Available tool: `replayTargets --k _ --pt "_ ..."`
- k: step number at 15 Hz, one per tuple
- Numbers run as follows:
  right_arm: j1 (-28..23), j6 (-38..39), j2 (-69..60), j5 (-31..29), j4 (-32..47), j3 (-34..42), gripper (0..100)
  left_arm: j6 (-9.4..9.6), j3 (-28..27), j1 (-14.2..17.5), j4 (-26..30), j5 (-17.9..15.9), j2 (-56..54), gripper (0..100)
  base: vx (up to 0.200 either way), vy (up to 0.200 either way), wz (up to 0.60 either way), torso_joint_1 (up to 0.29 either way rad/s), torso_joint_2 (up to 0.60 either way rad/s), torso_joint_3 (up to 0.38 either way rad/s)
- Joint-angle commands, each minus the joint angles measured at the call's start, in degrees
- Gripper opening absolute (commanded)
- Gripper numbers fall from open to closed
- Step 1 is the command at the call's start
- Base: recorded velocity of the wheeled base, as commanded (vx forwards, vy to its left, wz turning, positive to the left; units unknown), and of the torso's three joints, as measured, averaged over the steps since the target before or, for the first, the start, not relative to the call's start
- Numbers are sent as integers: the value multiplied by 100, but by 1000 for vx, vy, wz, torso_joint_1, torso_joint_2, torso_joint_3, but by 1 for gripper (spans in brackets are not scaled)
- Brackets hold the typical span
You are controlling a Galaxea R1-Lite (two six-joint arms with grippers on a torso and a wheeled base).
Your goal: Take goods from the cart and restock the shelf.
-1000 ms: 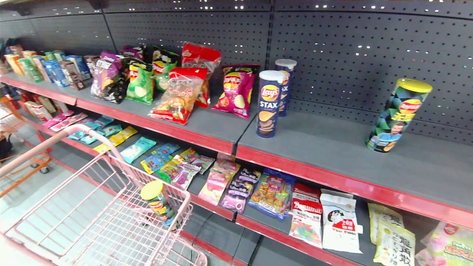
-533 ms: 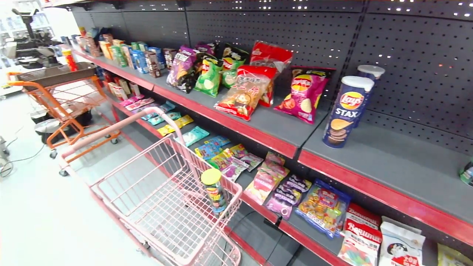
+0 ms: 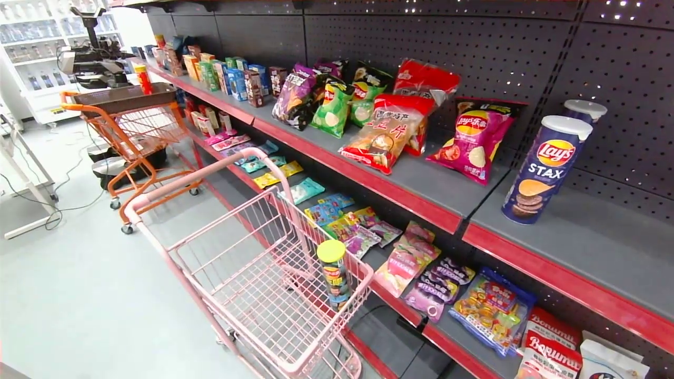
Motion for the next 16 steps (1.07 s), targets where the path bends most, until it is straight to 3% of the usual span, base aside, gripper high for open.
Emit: replayTargets --k 1,8,16 --pt "2 -1 -1 5 0 2 100 0 -4 2 1 0 5 100 0 0 0 0 0 0" --pt "2 -1 7 -4 0 2 100 0 -4 2 1 0 5 100 0 0 0 -11 28 18" --pt "2 -1 7 -4 0 2 100 0 5 2 1 0 5 100 0 0 0 -140 360 211"
